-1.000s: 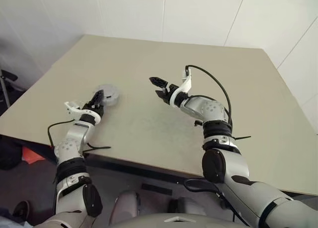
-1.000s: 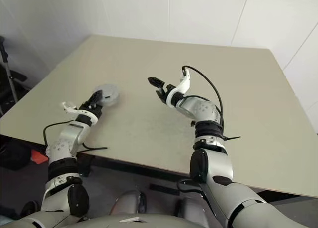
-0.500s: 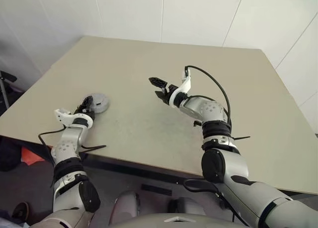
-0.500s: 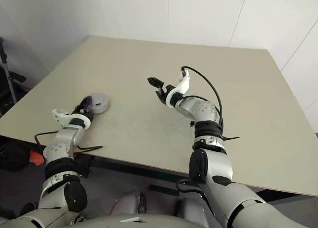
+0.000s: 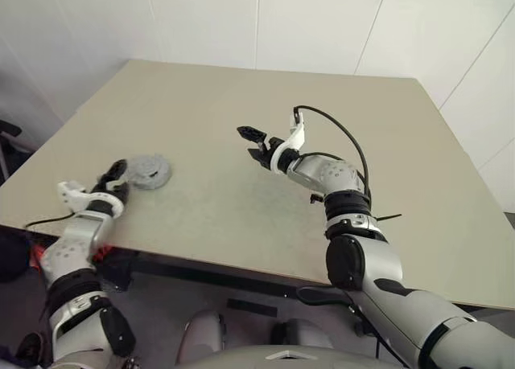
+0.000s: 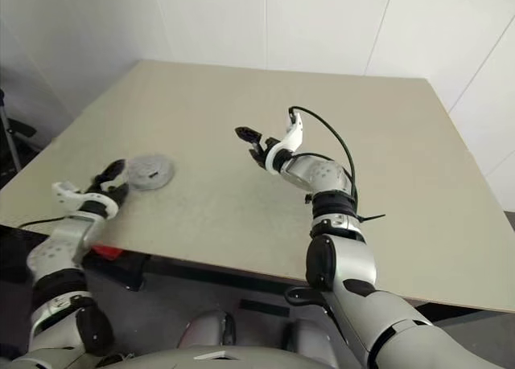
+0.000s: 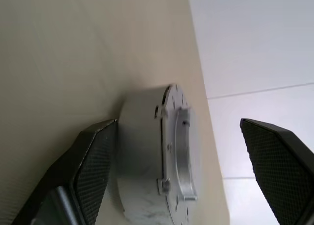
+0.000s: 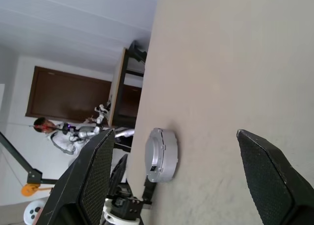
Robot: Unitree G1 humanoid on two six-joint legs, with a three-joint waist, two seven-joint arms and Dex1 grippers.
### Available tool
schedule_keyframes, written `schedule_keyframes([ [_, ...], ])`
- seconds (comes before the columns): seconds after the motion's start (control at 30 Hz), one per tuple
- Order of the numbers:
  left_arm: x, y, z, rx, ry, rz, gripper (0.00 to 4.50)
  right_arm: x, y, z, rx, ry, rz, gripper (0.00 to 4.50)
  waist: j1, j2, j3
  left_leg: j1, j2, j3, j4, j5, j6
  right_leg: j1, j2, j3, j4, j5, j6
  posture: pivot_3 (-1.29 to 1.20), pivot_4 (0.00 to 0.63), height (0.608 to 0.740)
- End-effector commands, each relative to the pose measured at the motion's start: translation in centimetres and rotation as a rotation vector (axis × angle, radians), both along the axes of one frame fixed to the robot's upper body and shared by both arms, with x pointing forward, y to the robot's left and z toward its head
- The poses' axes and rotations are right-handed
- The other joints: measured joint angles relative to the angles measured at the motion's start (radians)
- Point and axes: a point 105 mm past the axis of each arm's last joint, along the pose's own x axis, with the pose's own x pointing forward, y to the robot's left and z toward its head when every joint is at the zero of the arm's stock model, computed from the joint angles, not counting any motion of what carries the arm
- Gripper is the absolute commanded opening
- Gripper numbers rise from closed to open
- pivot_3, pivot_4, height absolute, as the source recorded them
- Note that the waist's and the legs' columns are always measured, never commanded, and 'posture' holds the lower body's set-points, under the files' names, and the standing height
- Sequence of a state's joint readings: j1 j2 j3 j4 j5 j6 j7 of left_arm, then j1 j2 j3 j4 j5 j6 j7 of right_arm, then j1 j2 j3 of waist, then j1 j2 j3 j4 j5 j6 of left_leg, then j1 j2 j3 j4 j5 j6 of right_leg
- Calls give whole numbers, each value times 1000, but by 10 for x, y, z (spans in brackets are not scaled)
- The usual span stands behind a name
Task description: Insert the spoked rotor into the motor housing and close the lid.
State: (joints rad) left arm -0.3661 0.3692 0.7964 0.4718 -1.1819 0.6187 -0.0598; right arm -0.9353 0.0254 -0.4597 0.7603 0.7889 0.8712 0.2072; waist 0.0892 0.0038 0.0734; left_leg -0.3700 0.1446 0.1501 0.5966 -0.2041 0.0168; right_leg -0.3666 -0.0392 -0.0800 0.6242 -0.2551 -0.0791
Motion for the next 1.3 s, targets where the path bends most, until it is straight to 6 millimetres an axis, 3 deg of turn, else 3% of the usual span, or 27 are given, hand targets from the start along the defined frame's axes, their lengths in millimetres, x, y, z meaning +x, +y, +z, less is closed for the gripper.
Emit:
schedule_keyframes([
  [0.03,-16,46,18,91,-19,145,4270,5,2,15,10,-48,4,4497,5,0,0,0,0,0,0,0,0,0,0,0,0,0,0,0,0,740],
  [0.1,-15,49,24,127,-22,143,4270,5,3,14,-4,-54,11,4497,11,0,0,0,0,0,0,0,0,1,-1,0,-1,0,0,0,0,740],
  [0.17,-9,39,33,180,-41,92,4270,4,3,14,-34,-86,20,4497,19,0,0,0,-1,0,0,0,0,2,-2,0,-1,0,1,0,0,740],
  [0.3,11,-11,51,376,-90,-93,4270,1,-1,16,-157,-265,40,4497,38,-1,0,1,-1,0,2,0,-1,4,-3,0,-1,1,2,0,0,740],
  [0.43,24,-92,68,656,-195,-356,4270,-3,-21,23,-329,-520,48,4497,43,-3,-1,1,-1,1,2,1,-2,5,-4,0,-1,3,4,0,0,740],
  [0.53,22,-123,71,749,-254,-494,4270,-3,-41,24,-470,-640,57,4497,39,-3,-1,1,-2,1,2,1,-2,5,-4,0,-1,3,4,0,0,740],
  [0.7,14,-170,64,1028,-297,-745,4270,3,-93,19,-688,-752,21,4497,32,-3,-1,1,-1,1,2,1,-1,3,-2,0,0,2,3,0,0,740],
  [0.77,12,-180,59,1110,-303,-796,4270,1,-107,12,-756,-777,41,4497,32,-3,-1,1,-1,1,2,0,0,3,-2,0,0,2,3,0,0,740],
  [0.87,18,-182,53,1275,-313,-739,4270,-10,-127,6,-827,-847,136,4497,33,-3,-1,0,-1,1,2,-1,2,3,-2,0,0,1,1,0,0,740],
  [1.0,23,-198,57,1298,-386,-773,4270,-28,-144,2,-837,-869,290,4497,35,-1,-1,-3,-1,1,8,-2,11,3,-2,0,0,1,0,0,0,740],
  [1.17,20,-219,64,1253,-465,-832,4270,-39,-137,11,-743,-893,340,4497,31,-1,-1,-6,1,2,17,-5,16,3,-3,-1,1,0,-2,0,0,740],
  [1.3,24,-220,61,1228,-460,-832,4270,-47,-124,1,-738,-893,403,4497,36,-1,-2,-5,1,2,18,-6,19,3,-3,-1,3,0,-2,0,0,740],
])
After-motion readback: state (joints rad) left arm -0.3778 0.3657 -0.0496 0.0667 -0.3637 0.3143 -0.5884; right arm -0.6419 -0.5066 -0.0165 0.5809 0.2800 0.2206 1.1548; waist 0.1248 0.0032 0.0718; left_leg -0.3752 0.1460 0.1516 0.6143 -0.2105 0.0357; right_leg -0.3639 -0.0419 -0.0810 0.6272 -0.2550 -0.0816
